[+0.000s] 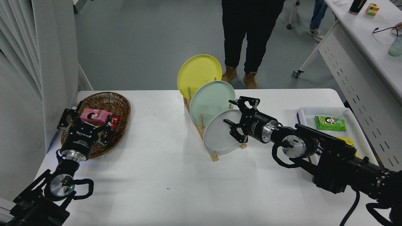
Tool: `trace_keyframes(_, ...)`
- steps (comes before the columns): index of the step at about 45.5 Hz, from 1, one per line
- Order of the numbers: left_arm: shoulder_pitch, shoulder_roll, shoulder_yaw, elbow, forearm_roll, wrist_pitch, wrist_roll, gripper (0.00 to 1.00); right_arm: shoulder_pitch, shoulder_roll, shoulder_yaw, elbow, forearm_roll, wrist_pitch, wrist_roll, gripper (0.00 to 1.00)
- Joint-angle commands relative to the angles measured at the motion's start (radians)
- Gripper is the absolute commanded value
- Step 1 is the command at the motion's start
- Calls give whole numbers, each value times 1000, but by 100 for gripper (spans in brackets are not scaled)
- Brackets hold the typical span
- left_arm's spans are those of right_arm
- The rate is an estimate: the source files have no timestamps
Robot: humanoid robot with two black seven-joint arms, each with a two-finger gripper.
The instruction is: Place the plate on the table
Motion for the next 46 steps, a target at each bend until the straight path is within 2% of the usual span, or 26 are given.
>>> trace_keyframes(1, 0, 0, 0, 1, 0, 0, 0, 98, 5, -7, -1, 11, 0, -2, 0, 67)
trace_keyframes(17, 0, 0, 0, 0, 0, 0, 0, 98, 5, -22, -6, 41, 34, -27, 0, 67)
trace_keyframes(22, 0, 0, 0, 1, 0, 0, 0, 98, 5, -25, -6, 44, 34, -28, 0, 62)
trace_keyframes(46, 0, 0, 0, 0, 0, 0, 0, 98, 31, -31, -44, 44, 34, -48, 0, 59)
